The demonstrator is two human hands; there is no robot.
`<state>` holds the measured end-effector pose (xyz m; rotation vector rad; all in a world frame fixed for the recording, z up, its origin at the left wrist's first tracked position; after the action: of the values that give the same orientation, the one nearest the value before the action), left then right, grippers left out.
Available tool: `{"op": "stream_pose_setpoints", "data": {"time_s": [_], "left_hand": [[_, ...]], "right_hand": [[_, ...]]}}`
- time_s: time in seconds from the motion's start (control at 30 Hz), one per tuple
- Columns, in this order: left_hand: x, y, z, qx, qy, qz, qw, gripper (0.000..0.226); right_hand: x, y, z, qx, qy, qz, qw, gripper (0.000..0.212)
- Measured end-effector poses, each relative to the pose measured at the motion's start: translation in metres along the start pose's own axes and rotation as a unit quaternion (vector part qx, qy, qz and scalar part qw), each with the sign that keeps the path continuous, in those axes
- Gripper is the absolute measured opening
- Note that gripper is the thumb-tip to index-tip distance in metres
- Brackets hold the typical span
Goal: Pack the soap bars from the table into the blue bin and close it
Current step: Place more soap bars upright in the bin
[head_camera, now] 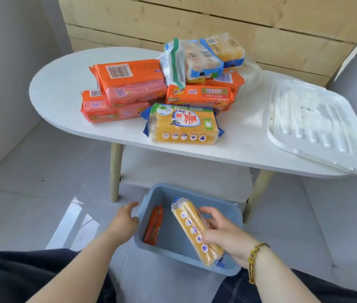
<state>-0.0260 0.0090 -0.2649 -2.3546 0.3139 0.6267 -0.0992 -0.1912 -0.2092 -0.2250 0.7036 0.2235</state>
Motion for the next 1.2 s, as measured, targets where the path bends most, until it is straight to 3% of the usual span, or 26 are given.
{"op": "stream_pose_setpoints", "data": {"time_s": [0.13,0.27,0.6,0.87,1.2], "left_hand": [[0.021,0.027,0.022,0.044,-0.042,0.052,0.997,0.055],[0.029,0.04,0.029,0.076,-0.038,0.049,0.995,0.064],[0.041,0.046,0.039,0.064,-0.027,0.026,0.997,0.07],[0.044,0.05,0.047,0.046,-0.046,0.025,0.998,0.07],[0.043,0.049,0.04,0.029,-0.049,0.051,0.997,0.069]], "right_hand": [[0.067,0.0,-0.05,0.016,0.092,-0.063,0.994,0.061],[0.108,0.015,-0.074,0.092,0.147,-0.099,0.98,0.067],[0.178,0.057,-0.102,0.148,0.163,-0.077,0.972,0.085],[0.185,0.06,-0.105,0.014,0.157,-0.044,0.986,0.072],[0.176,0.051,-0.103,-0.073,0.14,-0.05,0.986,0.076]]}}
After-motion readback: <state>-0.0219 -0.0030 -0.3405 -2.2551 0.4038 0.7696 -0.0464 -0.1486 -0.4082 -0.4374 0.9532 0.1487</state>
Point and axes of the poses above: each hand's wrist, its own x-axis towards the middle knuckle, its own y-axis out of the palm, z = x × y, the point moved 7 cm from there along x, towards the middle knuckle, and after that the axes turned 1 degree about x, right-handed, at the moved point
